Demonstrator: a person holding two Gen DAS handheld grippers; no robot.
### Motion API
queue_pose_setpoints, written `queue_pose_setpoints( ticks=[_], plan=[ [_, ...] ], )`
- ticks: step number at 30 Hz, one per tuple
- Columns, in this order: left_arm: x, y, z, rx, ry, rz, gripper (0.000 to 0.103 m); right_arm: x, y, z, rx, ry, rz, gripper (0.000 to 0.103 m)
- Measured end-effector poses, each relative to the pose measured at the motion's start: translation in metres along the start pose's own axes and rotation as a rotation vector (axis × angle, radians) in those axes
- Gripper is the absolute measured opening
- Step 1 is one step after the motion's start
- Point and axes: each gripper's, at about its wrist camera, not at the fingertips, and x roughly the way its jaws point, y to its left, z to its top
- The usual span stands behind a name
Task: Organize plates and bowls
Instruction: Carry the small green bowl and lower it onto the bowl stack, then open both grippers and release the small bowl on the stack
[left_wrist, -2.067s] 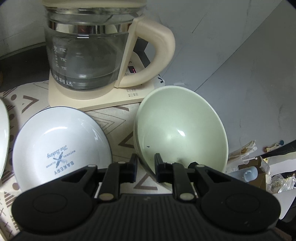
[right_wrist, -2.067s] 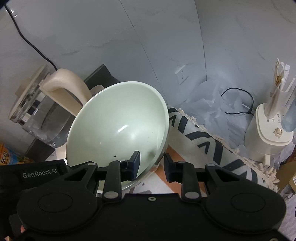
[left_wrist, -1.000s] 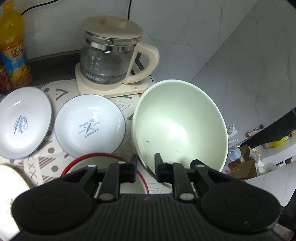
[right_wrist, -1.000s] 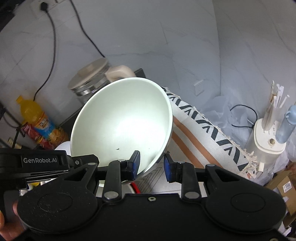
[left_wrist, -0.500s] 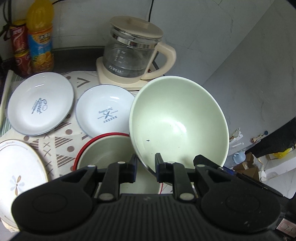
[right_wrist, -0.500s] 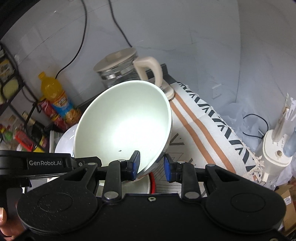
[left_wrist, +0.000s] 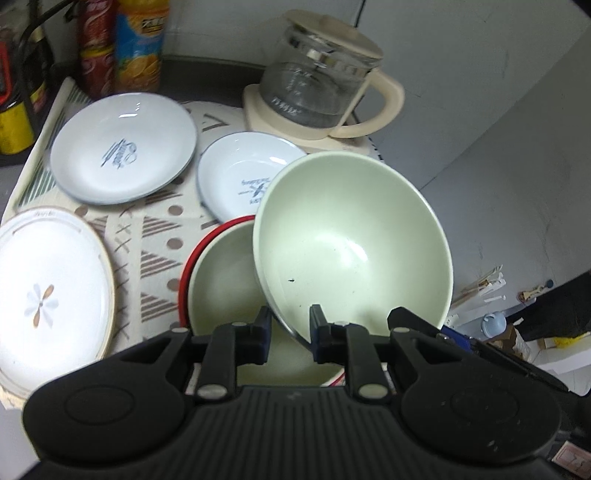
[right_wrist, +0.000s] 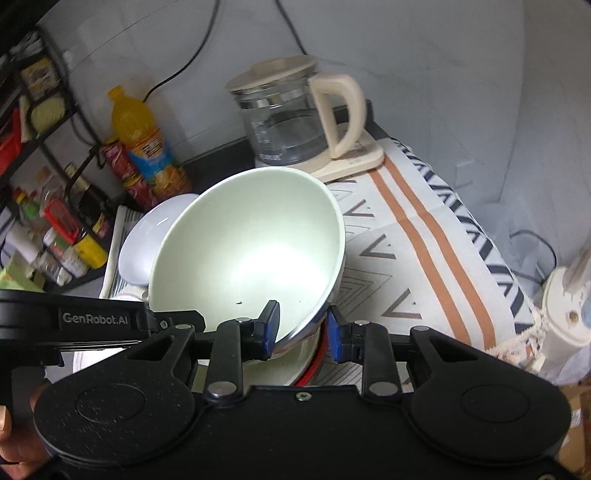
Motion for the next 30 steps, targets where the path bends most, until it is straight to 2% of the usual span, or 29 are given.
queue_pose_setpoints(
  ticks=[6, 14, 22, 26, 28, 30],
  plan=[
    [-0.005, 0.01, -0.006, -0.043, -0.008, 0.025, 0.018, 0.005, 0.007, 0.0, -0.04, 0.033, 0.031, 0.028],
    [0.001, 0.025, -0.014, -0.109, 0.032, 0.052, 0.021, 0.02, 0.009, -0.007, -0.029, 0.101, 0.065, 0.029],
    [0.002, 0.029, -0.013, -0.096, 0.04, 0.088, 0.022, 0.026, 0.002, -0.01, -0.004, 0.127, 0.08, 0.03],
    [-0.006, 0.029, -0.008, -0.094, 0.019, 0.105, 0.033, 0.019, 0.0, -0.003, 0.006, 0.094, 0.085, 0.034],
    [-0.012, 0.029, -0.004, -0.096, 0.003, 0.118, 0.037, 0.014, -0.002, 0.001, 0.012, 0.076, 0.088, 0.043],
    [-0.018, 0.028, -0.001, -0.09, -0.016, 0.138, 0.048, 0.011, -0.002, 0.004, 0.009, 0.057, 0.089, 0.047]
  ],
)
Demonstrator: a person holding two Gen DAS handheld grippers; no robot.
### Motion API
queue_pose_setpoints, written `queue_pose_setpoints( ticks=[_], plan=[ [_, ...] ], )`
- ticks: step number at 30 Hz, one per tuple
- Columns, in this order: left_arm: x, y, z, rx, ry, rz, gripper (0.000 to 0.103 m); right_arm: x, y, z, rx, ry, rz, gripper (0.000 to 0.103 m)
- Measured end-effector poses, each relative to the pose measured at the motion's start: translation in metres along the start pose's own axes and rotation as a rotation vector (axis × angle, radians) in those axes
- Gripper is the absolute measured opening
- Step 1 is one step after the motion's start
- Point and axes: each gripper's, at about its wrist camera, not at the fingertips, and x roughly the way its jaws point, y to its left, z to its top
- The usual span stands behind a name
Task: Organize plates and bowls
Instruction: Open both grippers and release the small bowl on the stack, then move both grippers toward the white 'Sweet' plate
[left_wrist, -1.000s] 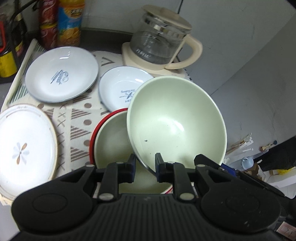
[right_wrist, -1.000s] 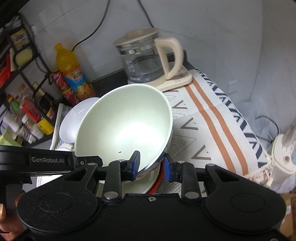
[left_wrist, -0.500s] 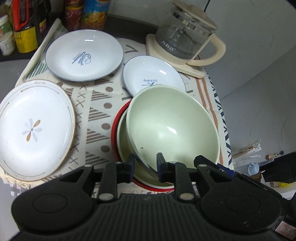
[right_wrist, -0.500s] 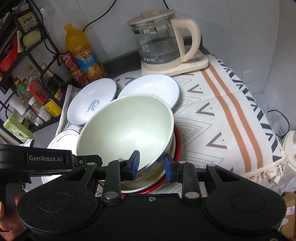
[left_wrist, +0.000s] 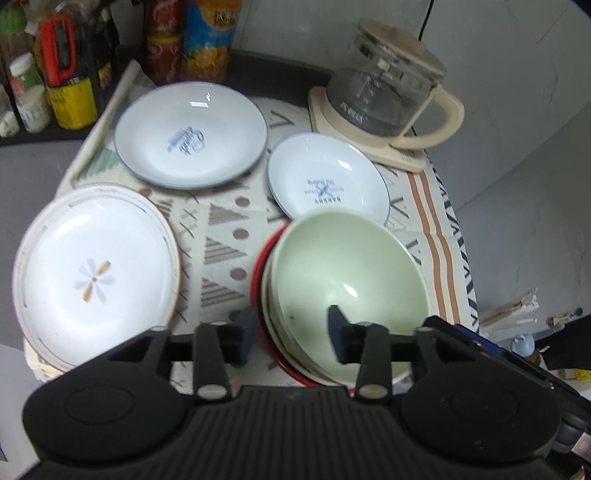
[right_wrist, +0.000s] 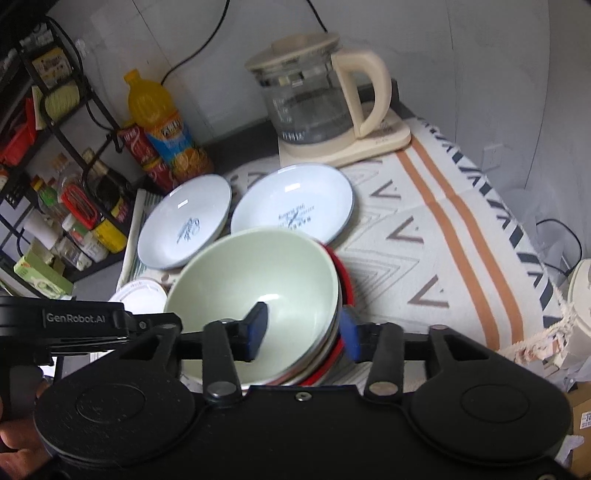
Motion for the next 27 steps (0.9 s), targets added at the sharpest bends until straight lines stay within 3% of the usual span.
queue_pose_setpoints(
  ticks=[5, 11, 15, 24, 27],
  plan=[
    [-0.01, 0.005, 0.005, 0.012, -0.039, 0.078, 0.069, -0.006, 0.001, 0.003, 0.014, -0.032, 0.009, 0.055],
    [-0.018, 0.022, 0.007, 0.006, -0.072, 0.146, 0.071, -0.014, 0.018, 0.007, -0.032, -0.08, 0.027, 0.066],
    [-0.025, 0.041, 0.006, -0.037, -0.096, 0.152, 0.072, -0.011, 0.039, 0.013, -0.094, -0.091, 0.065, 0.077],
    [-0.029, 0.089, 0.009, -0.12, -0.102, 0.185, 0.078, 0.02, 0.094, 0.019, -0.198, -0.015, 0.13, 0.083],
    [-0.03, 0.105, 0.009, -0.137, -0.101, 0.195, 0.078, 0.027, 0.11, 0.02, -0.219, 0.01, 0.152, 0.091]
  ],
)
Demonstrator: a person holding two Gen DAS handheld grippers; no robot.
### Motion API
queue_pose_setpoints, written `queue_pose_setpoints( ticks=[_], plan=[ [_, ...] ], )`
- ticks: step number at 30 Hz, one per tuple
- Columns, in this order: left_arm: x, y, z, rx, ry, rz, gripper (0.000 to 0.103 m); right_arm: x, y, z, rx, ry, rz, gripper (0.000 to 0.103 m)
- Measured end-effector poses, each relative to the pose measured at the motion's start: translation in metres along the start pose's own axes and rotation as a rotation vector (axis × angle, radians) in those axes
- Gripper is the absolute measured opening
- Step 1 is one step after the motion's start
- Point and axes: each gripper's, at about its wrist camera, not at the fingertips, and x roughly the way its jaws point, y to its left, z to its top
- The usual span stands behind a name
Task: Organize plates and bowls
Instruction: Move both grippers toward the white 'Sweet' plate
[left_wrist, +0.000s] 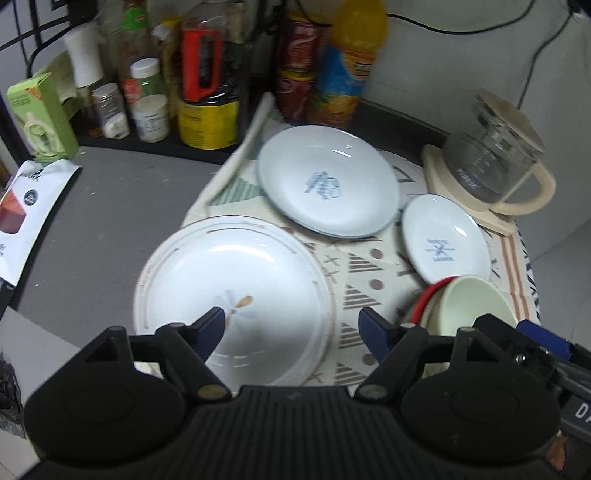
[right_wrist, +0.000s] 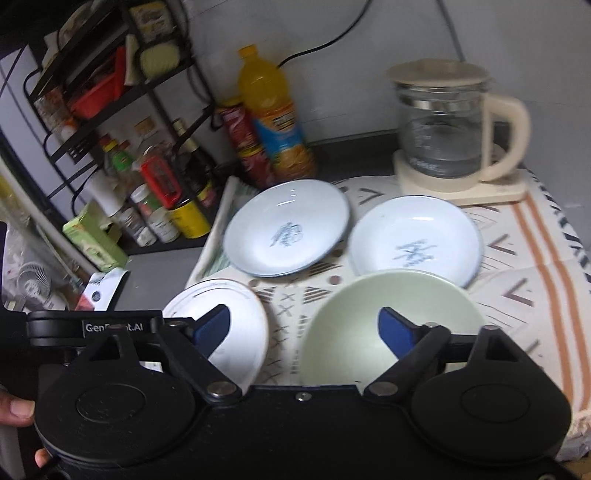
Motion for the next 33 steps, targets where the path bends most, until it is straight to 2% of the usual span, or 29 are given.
queue_pose_setpoints(
  ticks=[7, 14, 21, 25, 33],
  plan=[
    [0.007, 0.031, 0.009, -0.009, 0.024, 0.017, 0.078, 0.022, 0.031, 0.008, -0.049, 0.038, 0.007, 0.094],
    [0.017, 0.05, 0.029, 0.011, 0.046, 0.0, 0.078, 0.044, 0.046, 0.014, -0.027, 0.058, -0.03, 0.094],
    [0.028, 0.058, 0.056, 0.054, 0.027, -0.067, 0.078, 0.06, 0.057, 0.024, -0.001, 0.034, -0.089, 0.094],
    [0.037, 0.059, 0.073, 0.076, 0.008, -0.099, 0.077, 0.069, 0.056, 0.031, 0.053, 0.02, -0.127, 0.087],
    [0.072, 0.064, 0.099, 0.094, 0.021, -0.167, 0.074, 0.094, 0.051, 0.042, 0.166, 0.022, -0.19, 0.077]
  ],
)
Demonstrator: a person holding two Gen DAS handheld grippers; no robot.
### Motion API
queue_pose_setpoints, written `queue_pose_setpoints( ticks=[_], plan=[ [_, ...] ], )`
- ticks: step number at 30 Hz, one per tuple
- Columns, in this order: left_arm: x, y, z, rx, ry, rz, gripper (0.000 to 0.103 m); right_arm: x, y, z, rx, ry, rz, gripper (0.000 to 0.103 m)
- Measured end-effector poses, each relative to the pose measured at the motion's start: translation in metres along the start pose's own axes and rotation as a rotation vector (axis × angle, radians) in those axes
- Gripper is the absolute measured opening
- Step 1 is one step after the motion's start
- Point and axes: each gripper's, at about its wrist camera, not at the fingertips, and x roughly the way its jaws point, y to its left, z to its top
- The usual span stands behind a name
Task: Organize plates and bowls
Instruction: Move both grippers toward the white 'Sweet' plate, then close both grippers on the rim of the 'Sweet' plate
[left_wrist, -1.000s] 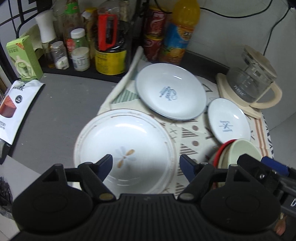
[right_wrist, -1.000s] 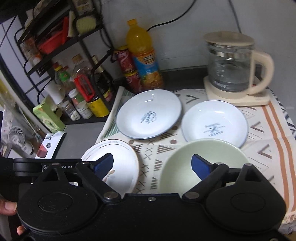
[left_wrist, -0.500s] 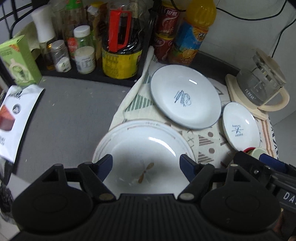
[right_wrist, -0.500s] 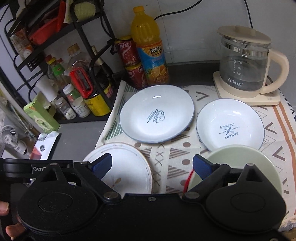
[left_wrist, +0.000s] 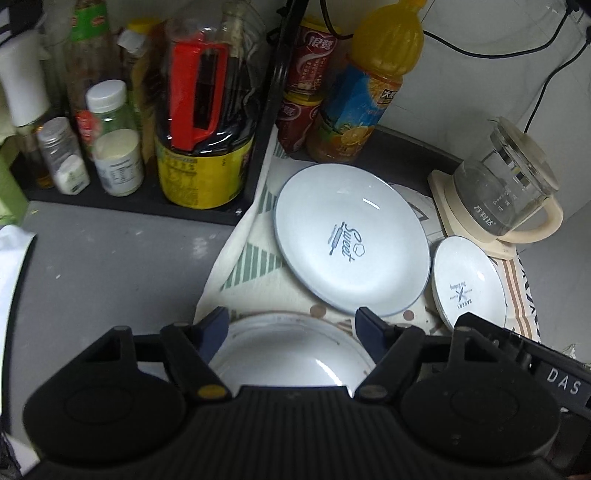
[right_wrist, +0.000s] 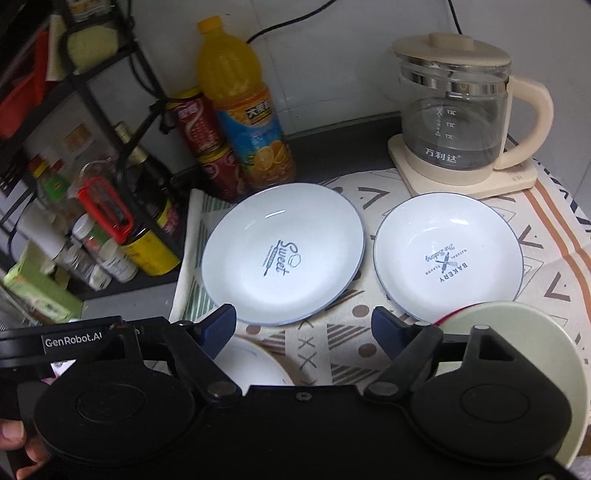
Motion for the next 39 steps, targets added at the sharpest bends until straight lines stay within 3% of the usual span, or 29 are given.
queue_pose_setpoints(
  ticks=[7, 15, 23, 28, 32, 34, 39],
  plan=[
    [0.031, 0.007, 0.015, 0.04, 0.022, -0.047, 0.067, 0.03, 0.003, 0.0, 0.123, 0.028, -0.026, 0.068],
    [0.071, 0.015, 0.027, 0.068, 0.055, -0.063, 0.058, 0.07, -0.007, -0.004, 0.295, 0.068, -0.072, 0.066],
    [0.101, 0.017, 0.031, 0.079, 0.097, -0.067, 0.05, 0.103, -0.018, -0.003, 0.354, 0.106, -0.101, 0.061],
    [0.108, 0.018, 0.034, 0.085, 0.103, -0.067, 0.05, 0.124, -0.025, -0.006, 0.411, 0.144, -0.092, 0.047],
    [0.113, 0.02, 0.035, 0.076, 0.106, -0.067, 0.05, 0.131, -0.025, -0.007, 0.437, 0.127, -0.067, 0.043],
    [0.117, 0.021, 0.036, 0.069, 0.106, -0.067, 0.05, 0.133, -0.024, -0.004, 0.44, 0.123, -0.058, 0.026],
    [0.122, 0.024, 0.035, 0.04, 0.099, -0.086, 0.05, 0.128, -0.034, -0.005, 0.513, 0.11, -0.039, 0.012]
  ],
)
